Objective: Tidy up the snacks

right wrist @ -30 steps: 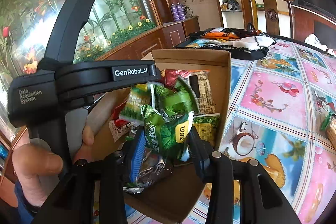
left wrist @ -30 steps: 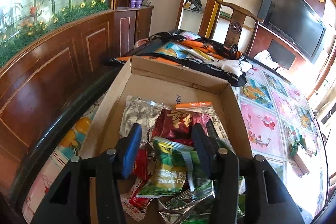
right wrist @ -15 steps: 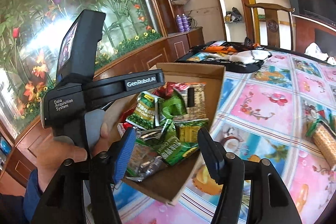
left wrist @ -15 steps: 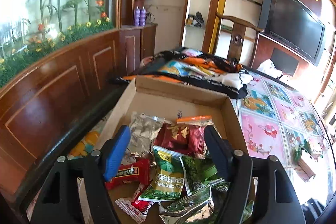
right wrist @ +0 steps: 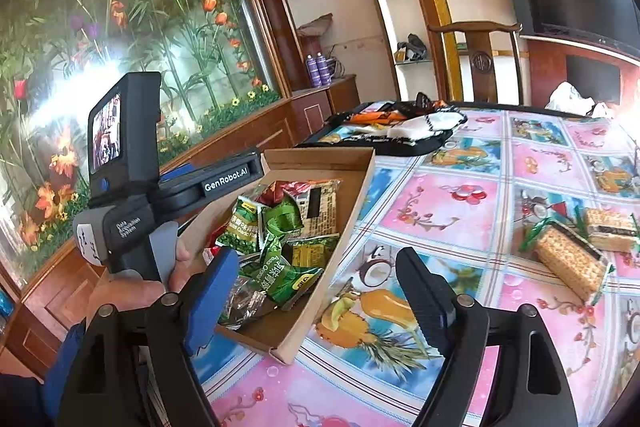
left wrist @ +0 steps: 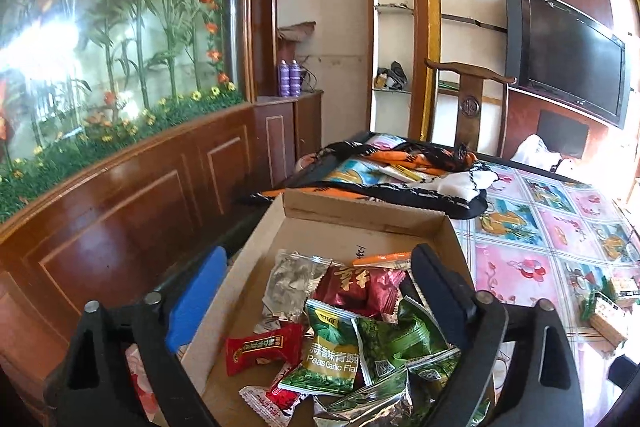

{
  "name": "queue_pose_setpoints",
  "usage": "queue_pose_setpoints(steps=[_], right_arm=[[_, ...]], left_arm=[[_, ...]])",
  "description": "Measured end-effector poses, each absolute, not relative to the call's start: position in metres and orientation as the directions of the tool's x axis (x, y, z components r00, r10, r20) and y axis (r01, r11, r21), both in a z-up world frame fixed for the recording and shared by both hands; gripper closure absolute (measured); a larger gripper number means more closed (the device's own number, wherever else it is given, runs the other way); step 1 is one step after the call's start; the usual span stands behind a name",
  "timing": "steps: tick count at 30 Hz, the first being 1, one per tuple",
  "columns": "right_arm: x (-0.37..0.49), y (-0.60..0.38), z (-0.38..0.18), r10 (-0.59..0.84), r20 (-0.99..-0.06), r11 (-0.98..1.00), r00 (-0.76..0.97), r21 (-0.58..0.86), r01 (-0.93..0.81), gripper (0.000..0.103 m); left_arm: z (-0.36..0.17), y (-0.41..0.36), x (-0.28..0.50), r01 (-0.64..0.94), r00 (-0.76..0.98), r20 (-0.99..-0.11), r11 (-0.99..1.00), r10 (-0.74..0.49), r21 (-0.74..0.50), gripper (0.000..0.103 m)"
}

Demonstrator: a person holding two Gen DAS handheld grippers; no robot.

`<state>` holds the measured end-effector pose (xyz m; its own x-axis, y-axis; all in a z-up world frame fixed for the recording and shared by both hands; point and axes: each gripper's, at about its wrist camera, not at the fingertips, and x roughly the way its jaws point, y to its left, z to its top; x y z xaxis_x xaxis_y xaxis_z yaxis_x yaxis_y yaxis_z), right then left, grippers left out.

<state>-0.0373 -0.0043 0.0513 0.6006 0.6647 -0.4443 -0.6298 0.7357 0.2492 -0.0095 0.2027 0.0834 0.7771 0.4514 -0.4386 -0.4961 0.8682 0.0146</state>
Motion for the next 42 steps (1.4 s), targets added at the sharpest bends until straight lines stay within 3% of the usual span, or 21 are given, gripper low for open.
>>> queue_pose_setpoints(steps=[4, 14, 42], right_arm=[[-0.045, -0.011, 0.056, 0.648, -0.434, 0.75, 0.625, 0.225, -0.622, 0.009], [-0.054, -0.034, 0.065, 0.658, -0.393, 0.749, 0.642, 0.249, -0.614, 0.007], [-0.06, -0.038, 0.059, 0.628, -0.413, 0.77, 0.659, 0.207, -0.604, 0.007]], left_arm=[[0.084, 0.192, -0.015, -0.495, 0.78, -0.423, 0.868, 0.461, 0.032, 0.0], [0.08, 0.153, -0.015, -0.541, 0.717, -0.373, 0.808, 0.589, 0.235, 0.0], [0.078, 0.16, -0.016, -0.542, 0.694, -0.441, 0.816, 0.569, 0.201, 0.0]])
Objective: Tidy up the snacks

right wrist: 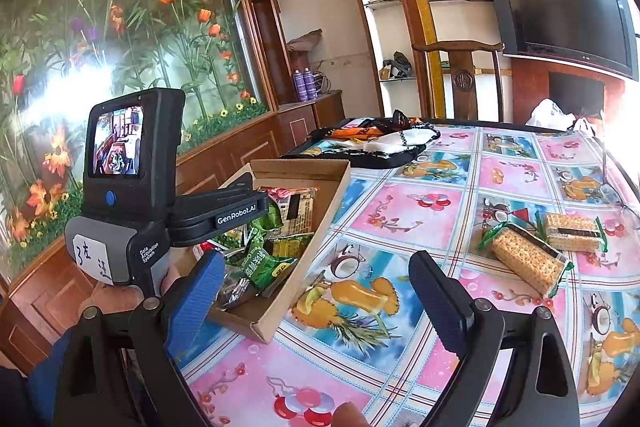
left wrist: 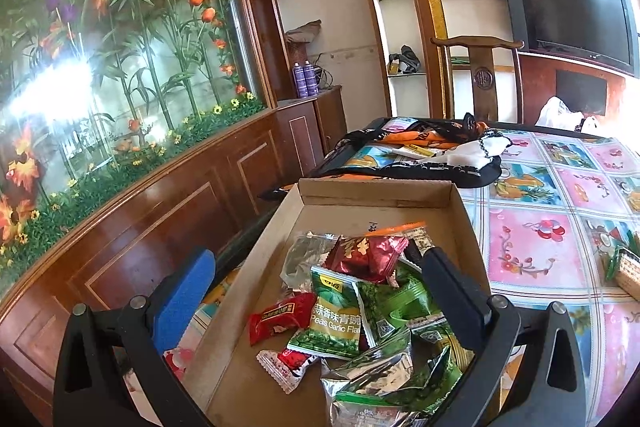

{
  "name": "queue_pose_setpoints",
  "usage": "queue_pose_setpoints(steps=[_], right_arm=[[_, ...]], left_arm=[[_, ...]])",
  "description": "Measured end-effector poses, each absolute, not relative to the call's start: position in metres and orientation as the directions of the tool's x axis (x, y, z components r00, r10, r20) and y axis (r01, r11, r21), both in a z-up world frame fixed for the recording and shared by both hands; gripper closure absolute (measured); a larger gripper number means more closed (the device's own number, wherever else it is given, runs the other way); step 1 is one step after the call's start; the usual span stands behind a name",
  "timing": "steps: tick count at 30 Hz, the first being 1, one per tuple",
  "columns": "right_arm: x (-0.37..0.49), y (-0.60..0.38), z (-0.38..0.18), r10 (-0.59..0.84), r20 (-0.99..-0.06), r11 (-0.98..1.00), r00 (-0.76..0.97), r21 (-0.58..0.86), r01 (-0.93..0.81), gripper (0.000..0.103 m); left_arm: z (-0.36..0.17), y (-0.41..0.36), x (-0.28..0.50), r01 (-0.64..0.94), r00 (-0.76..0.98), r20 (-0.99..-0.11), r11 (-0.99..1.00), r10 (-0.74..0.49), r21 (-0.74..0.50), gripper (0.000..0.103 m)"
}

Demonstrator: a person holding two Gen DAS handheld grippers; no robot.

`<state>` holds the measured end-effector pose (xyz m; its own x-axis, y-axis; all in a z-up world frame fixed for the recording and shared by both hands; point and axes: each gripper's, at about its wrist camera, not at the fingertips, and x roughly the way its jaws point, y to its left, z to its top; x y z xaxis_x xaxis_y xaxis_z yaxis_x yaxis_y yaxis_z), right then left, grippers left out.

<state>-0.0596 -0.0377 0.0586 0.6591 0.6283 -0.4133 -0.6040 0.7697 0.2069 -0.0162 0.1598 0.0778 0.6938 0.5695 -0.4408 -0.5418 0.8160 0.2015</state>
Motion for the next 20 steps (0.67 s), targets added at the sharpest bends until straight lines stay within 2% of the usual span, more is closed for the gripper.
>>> queue_pose_setpoints(steps=[14, 20], right_arm=[[-0.059, -0.035, 0.056, 0.623, -0.419, 0.773, 0.66, 0.2, -0.602, 0.007], [-0.057, -0.036, 0.055, 0.612, -0.42, 0.781, 0.67, 0.188, -0.595, 0.007]], left_arm=[[0.08, 0.169, -0.016, -0.55, 0.684, -0.467, 0.817, 0.56, 0.174, 0.0], [0.084, 0.179, -0.023, -0.572, 0.686, -0.473, 0.812, 0.553, 0.118, 0.0]])
